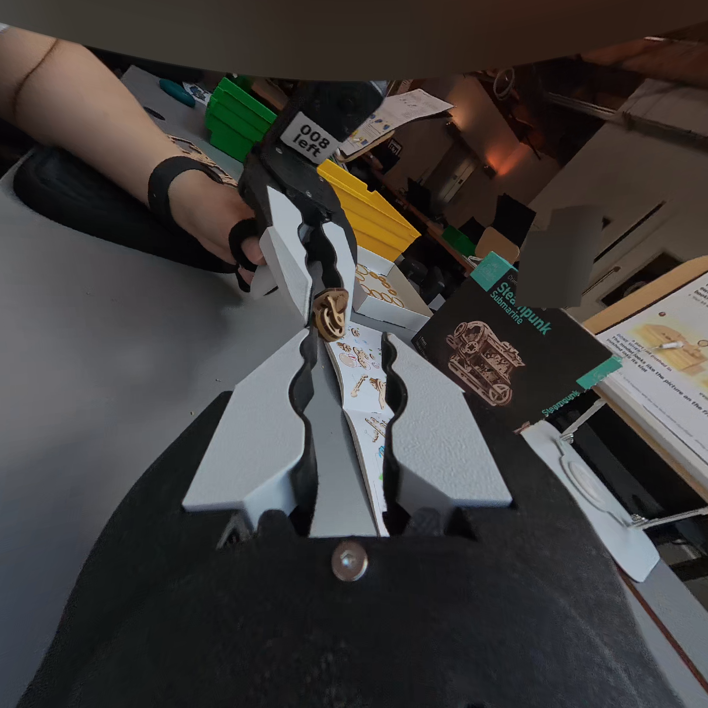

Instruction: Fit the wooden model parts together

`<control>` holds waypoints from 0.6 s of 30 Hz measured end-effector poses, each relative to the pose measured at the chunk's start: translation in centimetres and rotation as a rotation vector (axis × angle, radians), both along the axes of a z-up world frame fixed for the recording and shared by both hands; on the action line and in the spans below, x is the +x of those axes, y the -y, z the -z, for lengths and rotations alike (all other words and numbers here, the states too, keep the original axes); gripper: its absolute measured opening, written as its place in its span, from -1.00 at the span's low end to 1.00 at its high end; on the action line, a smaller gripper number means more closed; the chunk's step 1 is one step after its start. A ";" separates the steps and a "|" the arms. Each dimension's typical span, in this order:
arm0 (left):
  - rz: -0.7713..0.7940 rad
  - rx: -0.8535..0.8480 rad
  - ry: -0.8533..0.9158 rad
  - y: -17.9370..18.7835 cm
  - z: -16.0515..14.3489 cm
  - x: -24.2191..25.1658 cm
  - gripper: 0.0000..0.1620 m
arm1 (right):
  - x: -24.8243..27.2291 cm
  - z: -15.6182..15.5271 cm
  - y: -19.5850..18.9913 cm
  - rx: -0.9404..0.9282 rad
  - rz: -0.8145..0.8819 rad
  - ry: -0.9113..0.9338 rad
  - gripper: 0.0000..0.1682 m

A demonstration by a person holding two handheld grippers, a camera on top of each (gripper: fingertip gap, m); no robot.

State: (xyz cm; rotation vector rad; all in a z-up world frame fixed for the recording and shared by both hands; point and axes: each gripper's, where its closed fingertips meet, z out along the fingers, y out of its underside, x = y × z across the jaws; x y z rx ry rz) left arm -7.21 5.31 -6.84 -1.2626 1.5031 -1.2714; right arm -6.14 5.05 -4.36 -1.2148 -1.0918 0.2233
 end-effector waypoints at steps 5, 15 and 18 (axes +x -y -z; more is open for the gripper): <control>-0.275 0.544 -0.126 -3.0 1.3 -0.2 -0.72 | 1.1 -0.2 -1.9 -0.504 -0.015 -0.363 -0.36; -0.408 0.882 -0.230 -3.6 2.0 0.3 -0.72 | -2.0 3.9 -3.3 -0.813 0.091 -0.408 -0.40; -0.419 0.959 -0.223 -3.6 1.7 0.2 -0.72 | -1.9 3.7 -3.4 -0.799 0.087 -0.430 -0.53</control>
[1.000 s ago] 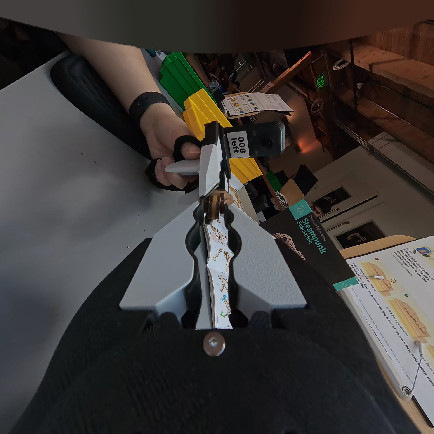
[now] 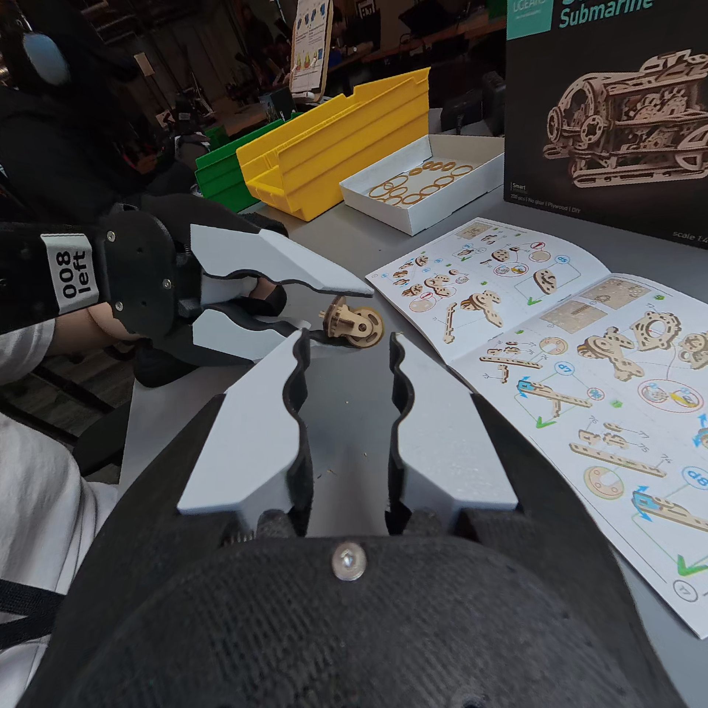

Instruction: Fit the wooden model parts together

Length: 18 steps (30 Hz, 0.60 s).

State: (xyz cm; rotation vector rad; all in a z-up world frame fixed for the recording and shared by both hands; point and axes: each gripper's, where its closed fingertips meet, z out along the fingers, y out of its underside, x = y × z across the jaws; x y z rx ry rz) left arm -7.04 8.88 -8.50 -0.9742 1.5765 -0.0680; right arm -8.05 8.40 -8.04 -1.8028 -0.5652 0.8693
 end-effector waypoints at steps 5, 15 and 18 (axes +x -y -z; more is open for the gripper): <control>-0.009 0.105 0.004 0.1 -0.6 -0.1 -0.72 | -0.1 -0.4 -0.1 0.027 0.000 0.000 -0.65; 0.022 0.133 0.016 0.6 -0.8 -0.1 -0.69 | -0.1 -0.5 -0.2 0.143 0.026 0.132 -0.66; 0.086 0.061 0.021 1.1 -0.5 -0.2 -0.60 | 0.7 -0.3 0.1 0.245 0.021 0.290 -0.95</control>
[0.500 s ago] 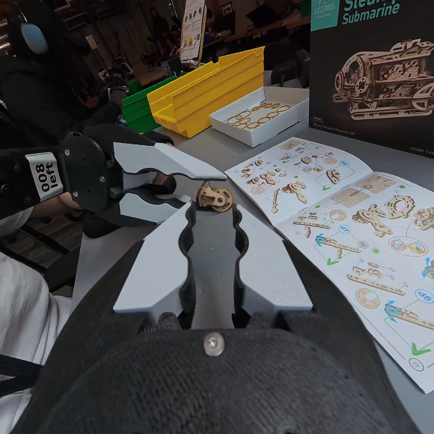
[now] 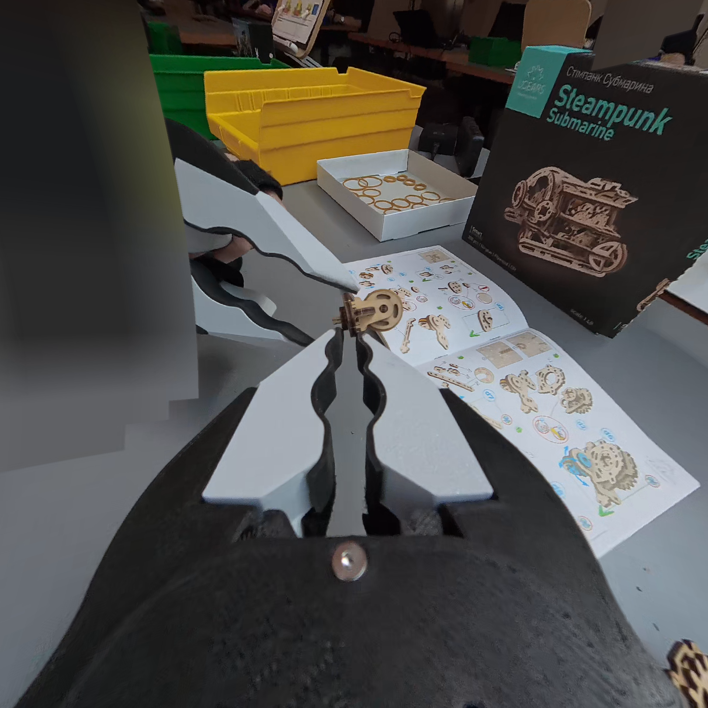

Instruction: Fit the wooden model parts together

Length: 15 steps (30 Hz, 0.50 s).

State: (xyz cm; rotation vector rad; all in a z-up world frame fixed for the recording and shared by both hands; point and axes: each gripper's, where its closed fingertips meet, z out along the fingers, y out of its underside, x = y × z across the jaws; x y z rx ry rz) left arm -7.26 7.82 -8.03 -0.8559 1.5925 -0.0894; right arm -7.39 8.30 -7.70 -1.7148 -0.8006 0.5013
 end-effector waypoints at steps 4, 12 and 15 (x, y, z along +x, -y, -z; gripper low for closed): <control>0.087 -0.199 0.033 0.7 0.5 0.0 -0.66 | 0.3 0.7 0.0 0.038 0.005 0.096 -0.96; 0.155 -0.342 0.058 0.4 0.0 -0.8 -0.69 | 0.1 2.0 0.9 0.110 -0.038 0.271 -1.00; 0.240 -0.418 0.063 1.0 -0.3 -1.3 -0.61 | -0.3 2.5 1.7 0.186 -0.098 0.390 -1.00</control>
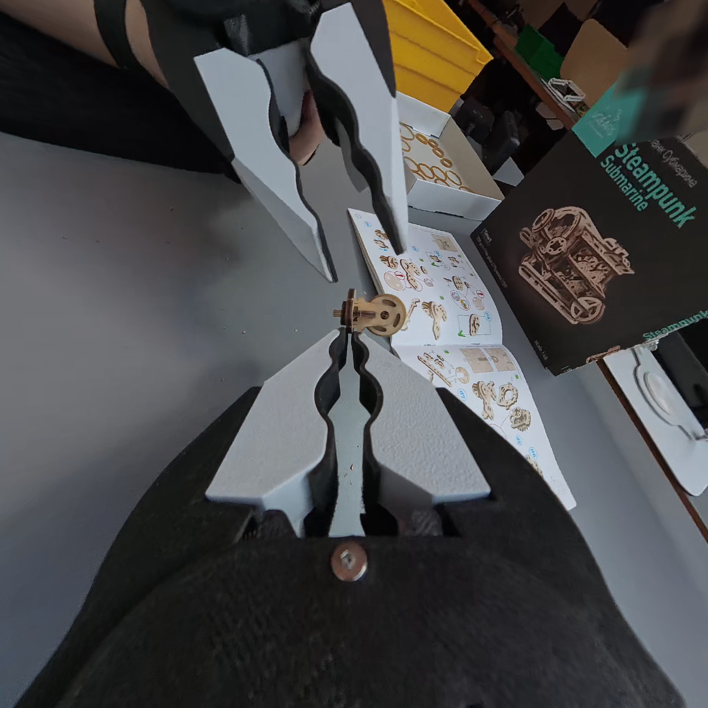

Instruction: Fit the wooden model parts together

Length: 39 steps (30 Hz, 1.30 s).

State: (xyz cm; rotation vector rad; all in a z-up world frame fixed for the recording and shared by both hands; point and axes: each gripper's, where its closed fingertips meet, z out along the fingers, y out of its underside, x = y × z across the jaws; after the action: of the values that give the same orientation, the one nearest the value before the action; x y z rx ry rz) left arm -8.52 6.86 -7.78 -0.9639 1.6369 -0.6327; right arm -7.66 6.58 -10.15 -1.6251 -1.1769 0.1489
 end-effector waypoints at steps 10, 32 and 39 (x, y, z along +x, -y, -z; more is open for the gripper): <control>0.157 0.022 -0.125 2.5 2.5 -0.1 -0.54 | -1.3 2.1 1.5 0.091 -0.106 0.235 -1.00; 0.216 0.037 -0.200 3.4 4.4 -0.2 -0.80 | -1.8 3.9 2.7 -0.138 -0.169 0.148 -1.00; 0.181 0.078 -0.224 2.9 5.1 -0.1 -0.87 | -1.7 3.9 2.3 -0.163 -0.145 0.121 -1.00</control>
State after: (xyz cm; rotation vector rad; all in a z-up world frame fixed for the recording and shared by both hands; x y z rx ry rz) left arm -8.60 3.98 -12.84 -0.8600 1.9496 -0.5931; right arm -9.40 4.26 -14.07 -1.7091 -1.4076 0.2477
